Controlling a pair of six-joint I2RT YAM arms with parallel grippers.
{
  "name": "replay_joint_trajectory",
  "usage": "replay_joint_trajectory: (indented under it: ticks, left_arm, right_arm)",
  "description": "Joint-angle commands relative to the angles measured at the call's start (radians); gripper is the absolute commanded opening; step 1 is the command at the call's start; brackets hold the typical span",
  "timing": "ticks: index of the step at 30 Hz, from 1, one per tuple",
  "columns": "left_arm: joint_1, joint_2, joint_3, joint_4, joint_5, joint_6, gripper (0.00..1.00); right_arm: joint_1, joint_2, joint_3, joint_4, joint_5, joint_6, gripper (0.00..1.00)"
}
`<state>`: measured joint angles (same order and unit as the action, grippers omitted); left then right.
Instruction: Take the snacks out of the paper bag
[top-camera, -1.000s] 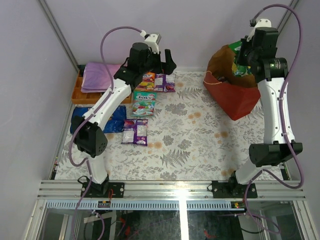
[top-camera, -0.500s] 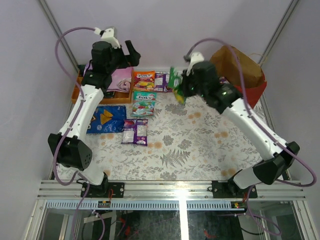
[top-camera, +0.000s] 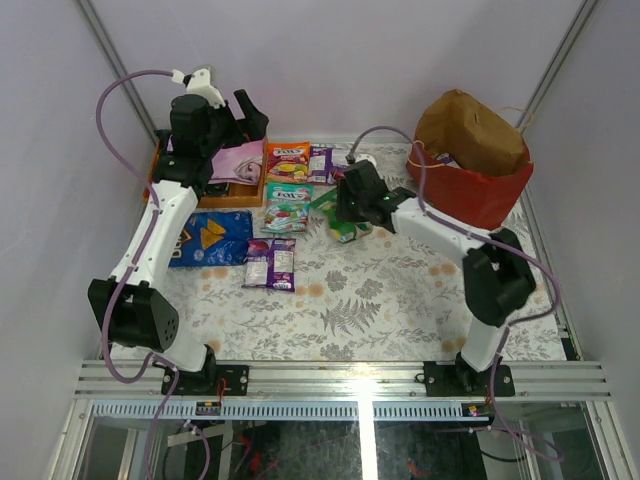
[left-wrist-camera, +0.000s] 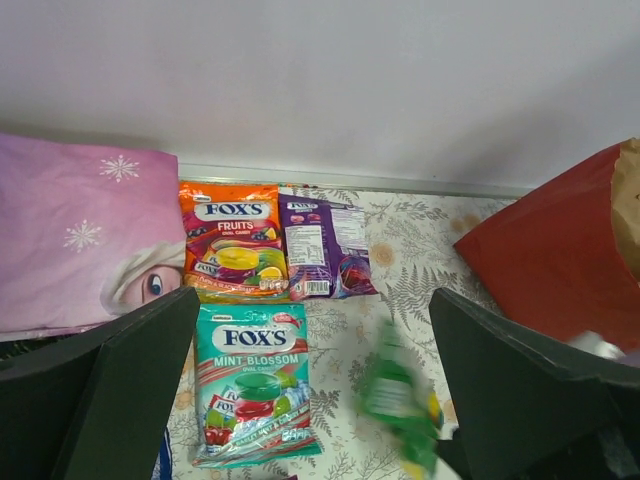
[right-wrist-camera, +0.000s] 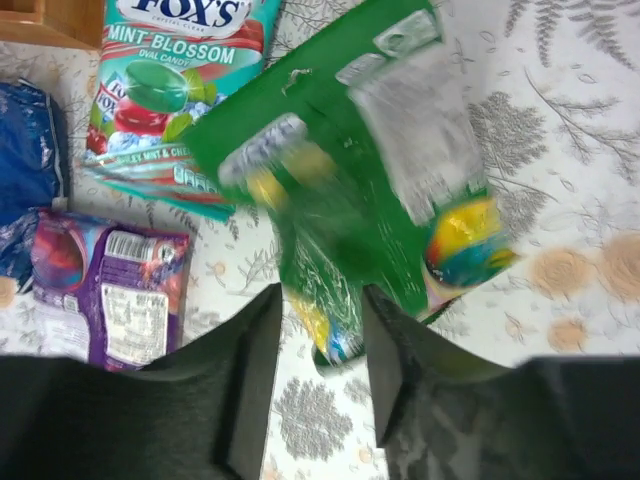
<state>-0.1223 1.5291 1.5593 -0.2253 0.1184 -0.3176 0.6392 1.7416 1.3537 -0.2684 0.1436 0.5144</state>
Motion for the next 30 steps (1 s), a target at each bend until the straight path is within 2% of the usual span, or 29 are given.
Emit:
replay_joint_trajectory:
  ticks: [1, 3, 5, 6, 8, 9, 11, 12, 13, 15, 20, 26, 30]
  left_arm:
    - [0.009, 0.017, 0.012, 0.048, 0.046, -0.013, 1.00]
    - [0.009, 0.024, 0.005, 0.056, 0.071, -0.018, 1.00]
    - [0.001, 0.046, -0.006, 0.077, 0.096, -0.027, 1.00]
    - [-0.004, 0.067, -0.006, 0.087, 0.117, -0.028, 0.94]
    - [-0.022, 0.127, 0.004, 0.095, 0.153, -0.028, 0.75]
    - [-0.032, 0.162, 0.007, 0.099, 0.175, -0.033, 0.65]
    - [-0.053, 0.253, 0.007, 0.110, 0.224, -0.057, 0.38]
    - [-0.066, 0.287, 0.001, 0.123, 0.242, -0.074, 0.28]
    - [-0.082, 0.317, -0.008, 0.138, 0.253, -0.088, 0.23]
    - [-0.125, 0.362, -0.031, 0.175, 0.254, -0.122, 0.14]
    - [-0.225, 0.423, -0.160, 0.310, 0.217, -0.237, 0.01]
    - [-0.286, 0.464, -0.311, 0.396, 0.118, -0.309, 0.00]
    - [-0.304, 0.519, -0.313, 0.390, 0.063, -0.304, 0.00]
  right_arm:
    - [-0.003, 0.122, 0.134, 0.106, -0.076, 0.062, 0.62]
    - [-0.003, 0.119, 0.173, 0.113, -0.072, 0.034, 0.85]
    - [-0.003, 0.082, 0.160, 0.153, -0.038, -0.005, 0.95]
    - [-0.003, 0.059, 0.140, 0.180, -0.019, -0.027, 0.95]
    - [-0.005, 0.020, 0.088, 0.239, 0.003, -0.072, 0.91]
    - [-0.009, 0.006, 0.058, 0.264, 0.005, -0.077, 0.84]
    - [-0.024, -0.002, -0.003, 0.329, -0.025, -0.062, 0.62]
    - [-0.035, 0.001, -0.030, 0.359, -0.046, -0.052, 0.49]
    - [-0.046, 0.015, -0.051, 0.393, -0.063, -0.039, 0.37]
    - [-0.080, 0.051, -0.086, 0.456, -0.108, -0.008, 0.25]
    - [-0.175, 0.183, -0.121, 0.605, -0.274, 0.065, 0.23]
    - [-0.197, 0.355, -0.046, 0.557, -0.435, 0.075, 0.21]
    - [-0.195, 0.363, -0.146, 0.609, -0.478, 0.145, 0.20]
